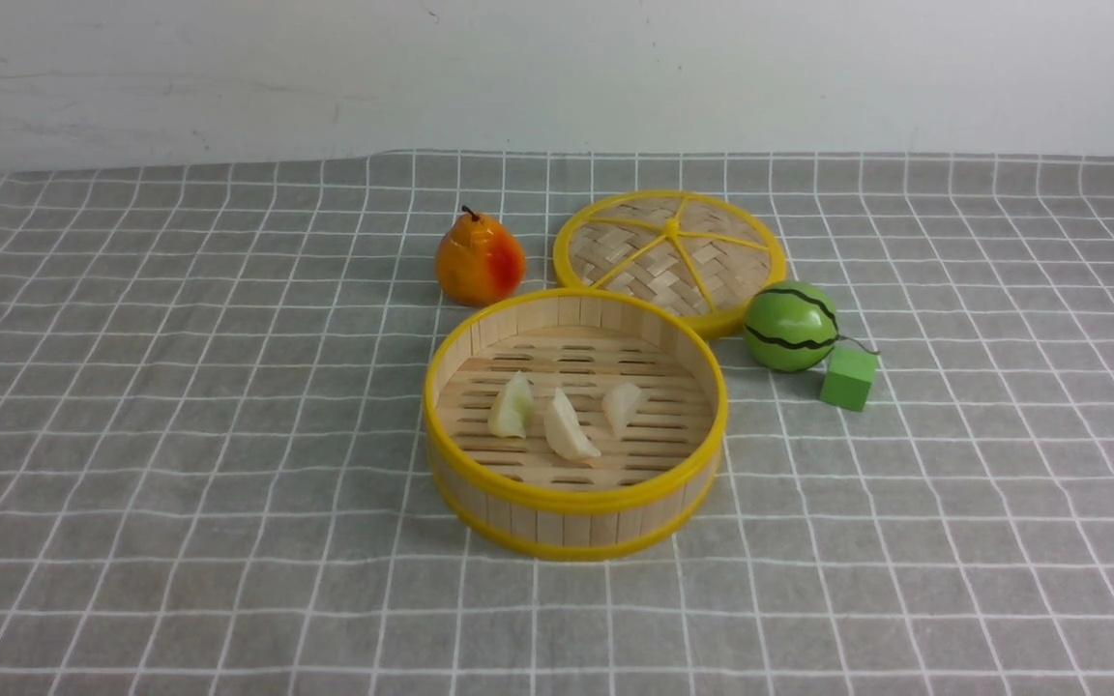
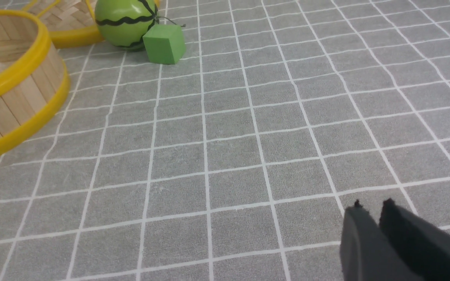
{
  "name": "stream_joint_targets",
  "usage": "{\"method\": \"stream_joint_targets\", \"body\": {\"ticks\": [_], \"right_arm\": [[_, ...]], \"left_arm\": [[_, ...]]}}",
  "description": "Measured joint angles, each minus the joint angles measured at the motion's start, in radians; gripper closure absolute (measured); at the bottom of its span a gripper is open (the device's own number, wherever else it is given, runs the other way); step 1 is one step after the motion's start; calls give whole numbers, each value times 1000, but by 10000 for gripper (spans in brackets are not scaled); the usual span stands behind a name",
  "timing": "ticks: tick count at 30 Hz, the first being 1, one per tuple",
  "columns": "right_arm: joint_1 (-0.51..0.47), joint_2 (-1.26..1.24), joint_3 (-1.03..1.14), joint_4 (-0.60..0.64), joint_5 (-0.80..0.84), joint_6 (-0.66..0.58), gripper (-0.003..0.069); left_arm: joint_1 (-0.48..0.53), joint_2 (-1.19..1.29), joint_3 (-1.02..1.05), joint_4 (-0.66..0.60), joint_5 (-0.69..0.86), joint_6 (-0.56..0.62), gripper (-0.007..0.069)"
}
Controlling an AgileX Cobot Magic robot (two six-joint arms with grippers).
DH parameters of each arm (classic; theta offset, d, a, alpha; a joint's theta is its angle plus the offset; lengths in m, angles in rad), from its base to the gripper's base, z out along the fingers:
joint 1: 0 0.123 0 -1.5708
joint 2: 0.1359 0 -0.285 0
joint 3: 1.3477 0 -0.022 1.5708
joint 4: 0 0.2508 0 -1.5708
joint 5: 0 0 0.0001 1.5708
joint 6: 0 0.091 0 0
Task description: Put the dumplings into the steamer on the table with the grey tablecloth.
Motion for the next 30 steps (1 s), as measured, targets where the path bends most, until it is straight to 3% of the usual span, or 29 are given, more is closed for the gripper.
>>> {"method": "stream_joint_targets", "body": {"ticks": [6,14,20,30], "right_arm": [[0,0,0,0,0,0,573],[0,0,0,0,-1,0,565],[0,0,0,0,-1,0,564],[0,0,0,0,-1,0,551]], "left_arm": [[0,0,2,1,131,29,638],[-5,0,3,4,138,51,638],[-77,0,3,5,138,87,638],[-53,0,3,5,137,91,638]]}}
